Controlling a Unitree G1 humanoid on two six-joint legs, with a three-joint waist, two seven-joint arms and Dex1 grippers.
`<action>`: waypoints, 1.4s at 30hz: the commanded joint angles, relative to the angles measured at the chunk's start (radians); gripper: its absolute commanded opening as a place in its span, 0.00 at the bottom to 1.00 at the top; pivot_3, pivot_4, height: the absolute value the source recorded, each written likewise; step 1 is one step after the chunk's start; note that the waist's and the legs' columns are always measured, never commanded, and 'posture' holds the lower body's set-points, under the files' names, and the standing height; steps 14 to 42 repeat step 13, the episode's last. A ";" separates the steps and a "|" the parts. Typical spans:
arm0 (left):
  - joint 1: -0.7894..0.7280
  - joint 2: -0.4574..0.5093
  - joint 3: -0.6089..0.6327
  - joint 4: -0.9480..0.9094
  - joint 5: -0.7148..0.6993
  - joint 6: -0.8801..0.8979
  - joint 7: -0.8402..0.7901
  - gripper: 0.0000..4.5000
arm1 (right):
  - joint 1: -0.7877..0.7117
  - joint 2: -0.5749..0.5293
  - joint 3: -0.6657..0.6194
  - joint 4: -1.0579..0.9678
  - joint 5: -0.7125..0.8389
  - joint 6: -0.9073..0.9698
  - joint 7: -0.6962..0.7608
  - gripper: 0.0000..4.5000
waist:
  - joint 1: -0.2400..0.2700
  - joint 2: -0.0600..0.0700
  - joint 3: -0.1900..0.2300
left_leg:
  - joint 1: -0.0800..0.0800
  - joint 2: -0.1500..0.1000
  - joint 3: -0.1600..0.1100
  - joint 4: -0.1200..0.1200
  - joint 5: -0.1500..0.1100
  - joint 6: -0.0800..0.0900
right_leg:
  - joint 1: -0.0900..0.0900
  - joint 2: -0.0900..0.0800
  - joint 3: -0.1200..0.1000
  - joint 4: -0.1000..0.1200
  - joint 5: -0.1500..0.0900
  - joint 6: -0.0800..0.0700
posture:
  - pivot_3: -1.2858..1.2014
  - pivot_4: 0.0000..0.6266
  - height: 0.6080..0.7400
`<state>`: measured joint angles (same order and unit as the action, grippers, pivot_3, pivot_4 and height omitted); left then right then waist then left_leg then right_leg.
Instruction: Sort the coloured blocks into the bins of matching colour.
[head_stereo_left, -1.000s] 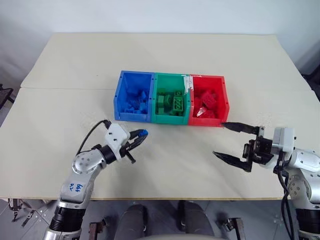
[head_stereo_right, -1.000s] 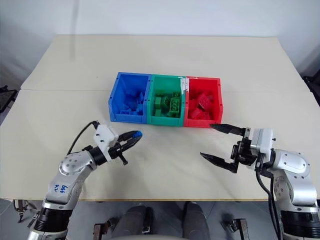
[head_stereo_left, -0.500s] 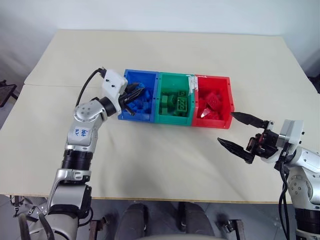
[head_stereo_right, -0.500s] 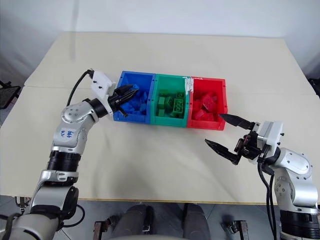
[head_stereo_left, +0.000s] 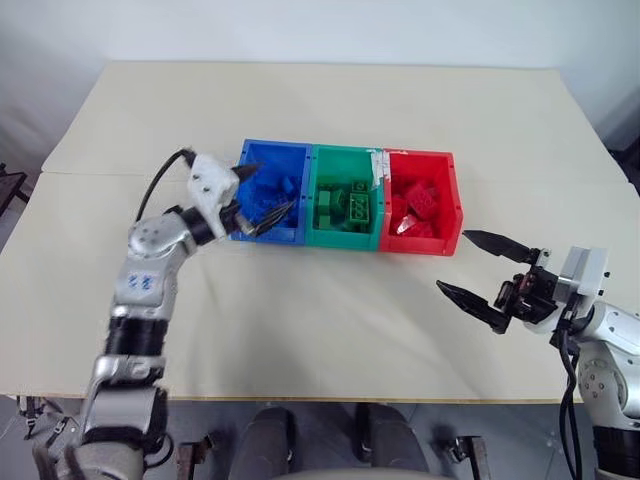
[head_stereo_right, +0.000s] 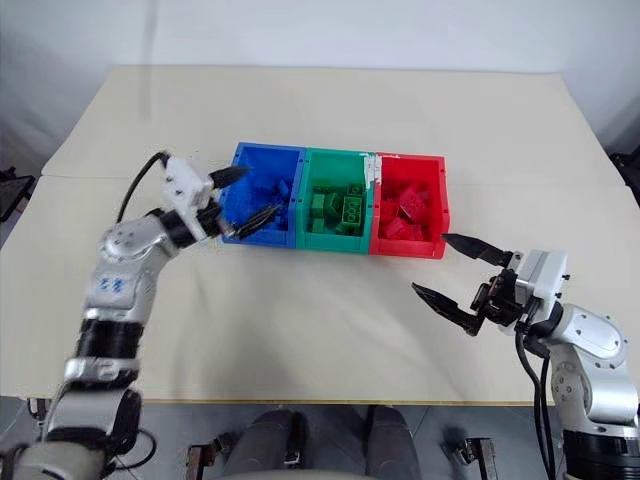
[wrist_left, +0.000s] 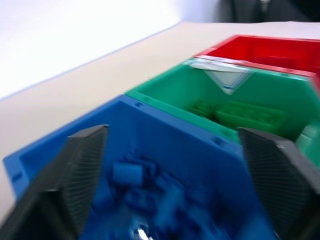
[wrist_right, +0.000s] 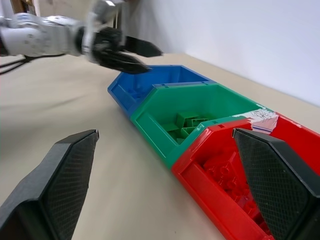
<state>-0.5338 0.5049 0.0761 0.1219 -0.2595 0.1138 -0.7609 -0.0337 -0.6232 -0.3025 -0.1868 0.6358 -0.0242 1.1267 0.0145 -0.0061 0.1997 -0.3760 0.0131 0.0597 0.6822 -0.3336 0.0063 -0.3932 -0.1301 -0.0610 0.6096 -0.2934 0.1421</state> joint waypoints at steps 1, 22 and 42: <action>0.127 0.094 0.076 -0.157 -0.085 0.038 -0.091 0.99 | -0.011 -0.031 -0.026 0.016 0.007 -0.025 0.044 1.00 | -0.002 0.000 0.000 | 0.000 0.000 0.000 0.000 0.000 0.000 | 0.000 0.000 0.000 0.000 0.000 0.000 | 0.52 0.24 1.00; 0.475 0.209 0.283 -0.177 -0.091 -0.043 -0.107 0.99 | -0.055 -0.052 -0.012 0.186 -0.036 -0.085 0.156 1.00 | -0.012 0.000 0.000 | 0.002 0.003 -0.008 0.000 -0.001 0.002 | 0.001 -0.005 0.001 0.001 0.000 0.000 | 0.52 0.24 1.00; 0.475 0.209 0.283 -0.177 -0.091 -0.043 -0.107 0.99 | -0.055 -0.052 -0.012 0.186 -0.036 -0.085 0.156 1.00 | -0.012 0.000 0.000 | 0.002 0.003 -0.008 0.000 -0.001 0.002 | 0.001 -0.005 0.001 0.001 0.000 0.000 | 0.52 0.24 1.00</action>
